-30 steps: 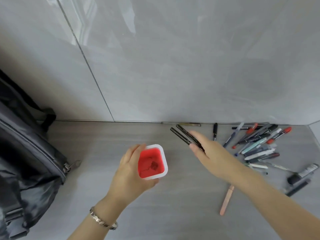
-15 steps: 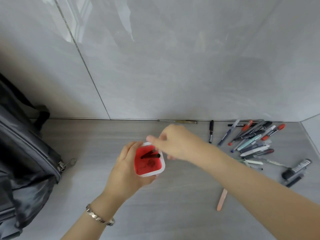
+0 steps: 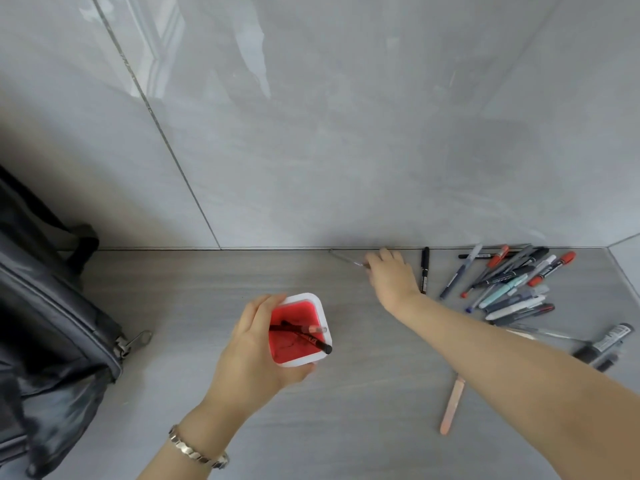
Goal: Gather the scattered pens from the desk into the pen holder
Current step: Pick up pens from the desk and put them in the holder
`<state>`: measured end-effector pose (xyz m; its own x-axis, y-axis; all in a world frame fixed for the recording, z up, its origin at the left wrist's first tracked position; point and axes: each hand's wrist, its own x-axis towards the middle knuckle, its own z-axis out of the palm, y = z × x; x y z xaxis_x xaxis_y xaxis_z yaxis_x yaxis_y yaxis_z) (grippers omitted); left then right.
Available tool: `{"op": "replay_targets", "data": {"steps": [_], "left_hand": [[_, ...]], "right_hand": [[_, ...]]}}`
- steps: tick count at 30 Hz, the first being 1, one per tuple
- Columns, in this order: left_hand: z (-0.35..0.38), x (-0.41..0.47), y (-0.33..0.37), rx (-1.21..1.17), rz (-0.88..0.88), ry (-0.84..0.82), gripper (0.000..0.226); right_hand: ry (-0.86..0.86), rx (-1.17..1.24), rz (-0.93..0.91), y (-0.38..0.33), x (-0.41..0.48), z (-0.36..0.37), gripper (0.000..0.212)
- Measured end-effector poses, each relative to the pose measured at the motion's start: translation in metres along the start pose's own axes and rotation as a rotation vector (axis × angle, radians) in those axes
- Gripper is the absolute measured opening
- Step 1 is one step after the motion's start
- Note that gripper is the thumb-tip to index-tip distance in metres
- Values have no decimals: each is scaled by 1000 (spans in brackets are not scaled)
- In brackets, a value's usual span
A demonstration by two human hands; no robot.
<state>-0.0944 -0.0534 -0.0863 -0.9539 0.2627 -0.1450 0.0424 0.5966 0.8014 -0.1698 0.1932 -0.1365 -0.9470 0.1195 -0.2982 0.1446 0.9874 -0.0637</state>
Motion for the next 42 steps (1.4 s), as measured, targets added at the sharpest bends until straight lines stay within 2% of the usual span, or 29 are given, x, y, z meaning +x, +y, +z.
{"op": "replay_targets", "data": {"steps": [3,6,9,13,15,18,21,25,29,32,34,36,39,42], "left_hand": [[-1,-2,6,-10,-36,-16,96],[-2,-4,11,-27,-61,-12,96],[2,-7,19,-28,-60,15,91],[19,-13,36,19,-50,59,88],[33,-18,48,28,-38,64,90],[52,-21,65,27,-19,60,91],[65,-22,82,35,-10,47,92],[78,-23,99,44,-11,29,94],[92,-23,111,78,-5,24,95],[102,-23,118,120,23,21,95],[107,-23,120,128,47,6,97],[111,-23,122,129,54,-15,98],[109,-21,119,123,3,8,98],[103,-22,113,110,-48,64,96]], "right_hand": [[-14,183,5,13,-15,2,25],[65,415,28,26,-35,-7,24],[85,711,138,35,-59,-25,21],[-266,1612,405,47,-99,-60,24],[-420,1811,386,59,-121,-71,23],[-440,1897,300,78,-144,-81,22],[-414,1879,295,95,-159,-84,22],[-347,1605,293,116,-172,-88,23],[-322,933,23,123,-186,-113,20],[-172,663,-184,104,-181,-133,15],[-146,491,-271,84,-174,-134,11],[-138,479,-308,66,-168,-130,17],[-85,650,-226,69,-160,-125,16],[-14,572,83,110,-149,-96,16]]}}
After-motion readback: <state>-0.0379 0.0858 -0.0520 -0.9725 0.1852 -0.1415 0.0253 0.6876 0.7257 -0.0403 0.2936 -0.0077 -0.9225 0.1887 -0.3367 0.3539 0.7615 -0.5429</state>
